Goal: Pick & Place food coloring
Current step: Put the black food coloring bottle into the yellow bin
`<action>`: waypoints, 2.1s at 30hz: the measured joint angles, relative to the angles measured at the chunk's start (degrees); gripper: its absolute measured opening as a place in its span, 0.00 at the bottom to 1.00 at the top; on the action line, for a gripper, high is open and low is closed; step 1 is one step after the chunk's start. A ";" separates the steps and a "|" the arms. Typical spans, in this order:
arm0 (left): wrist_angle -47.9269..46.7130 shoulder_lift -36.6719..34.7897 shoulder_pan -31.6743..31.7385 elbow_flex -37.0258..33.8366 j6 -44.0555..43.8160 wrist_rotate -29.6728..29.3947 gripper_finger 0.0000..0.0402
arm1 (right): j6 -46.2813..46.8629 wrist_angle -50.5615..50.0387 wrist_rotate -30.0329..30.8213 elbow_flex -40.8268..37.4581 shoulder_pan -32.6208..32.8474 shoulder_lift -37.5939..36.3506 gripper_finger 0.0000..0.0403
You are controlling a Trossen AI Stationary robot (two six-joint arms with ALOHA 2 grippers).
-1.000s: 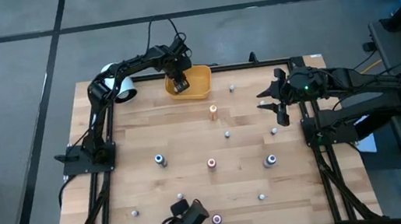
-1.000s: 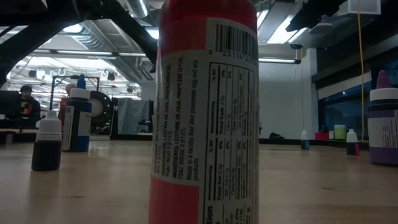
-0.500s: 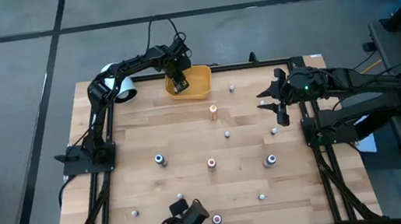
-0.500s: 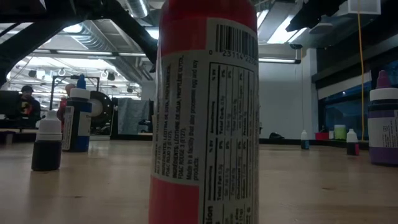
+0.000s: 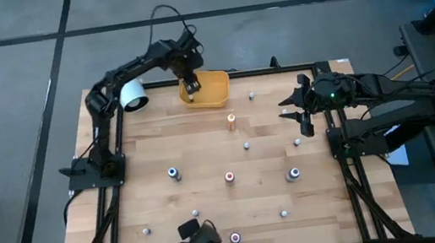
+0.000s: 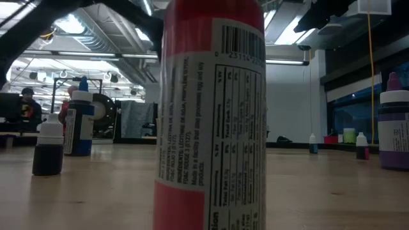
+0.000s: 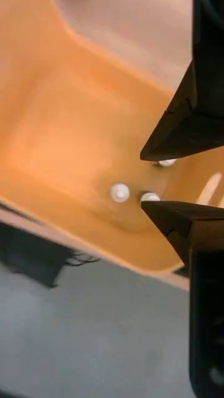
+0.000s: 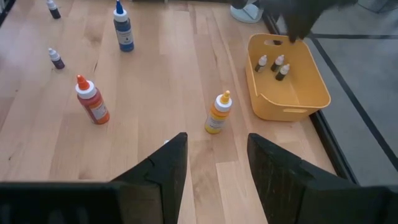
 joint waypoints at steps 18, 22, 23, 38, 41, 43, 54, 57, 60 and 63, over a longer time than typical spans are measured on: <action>-26.32 -41.69 -13.05 -10.12 -0.11 21.74 0.26 | -0.04 0.00 -0.02 0.00 0.01 0.02 0.42; -26.48 -52.76 -17.81 -19.27 -6.28 25.25 0.26 | -0.09 0.00 -0.02 0.00 0.02 0.02 0.42; -26.49 -55.33 -19.28 -21.30 -8.49 25.31 0.26 | -0.09 0.00 -0.02 0.00 0.00 0.01 0.42; -23.74 -67.34 -55.67 -31.05 -46.91 10.58 0.22 | -0.19 0.00 -0.02 0.00 0.00 0.02 0.42; -20.43 -63.10 -63.79 -31.05 -47.58 7.78 0.21 | -0.19 0.00 -0.02 0.00 0.02 0.02 0.42; -19.62 -59.59 -68.24 -31.05 -48.87 6.35 0.20 | -0.19 0.00 -0.02 0.00 0.00 0.02 0.42; -15.54 -44.81 -90.42 -31.05 -73.82 -10.82 0.15 | -0.19 0.00 -0.02 0.00 0.00 0.02 0.42; -15.58 -41.33 -95.37 -31.05 -81.50 -14.59 0.15 | -0.19 0.00 -0.02 0.00 0.02 0.00 0.42; -14.07 -37.38 -99.22 -31.05 -87.99 -15.70 0.15 | -0.19 0.00 -0.02 0.00 0.02 0.02 0.42; -10.03 -33.48 -101.90 -31.05 -93.25 -14.27 0.15 | -0.19 0.00 -0.02 0.00 0.00 0.02 0.42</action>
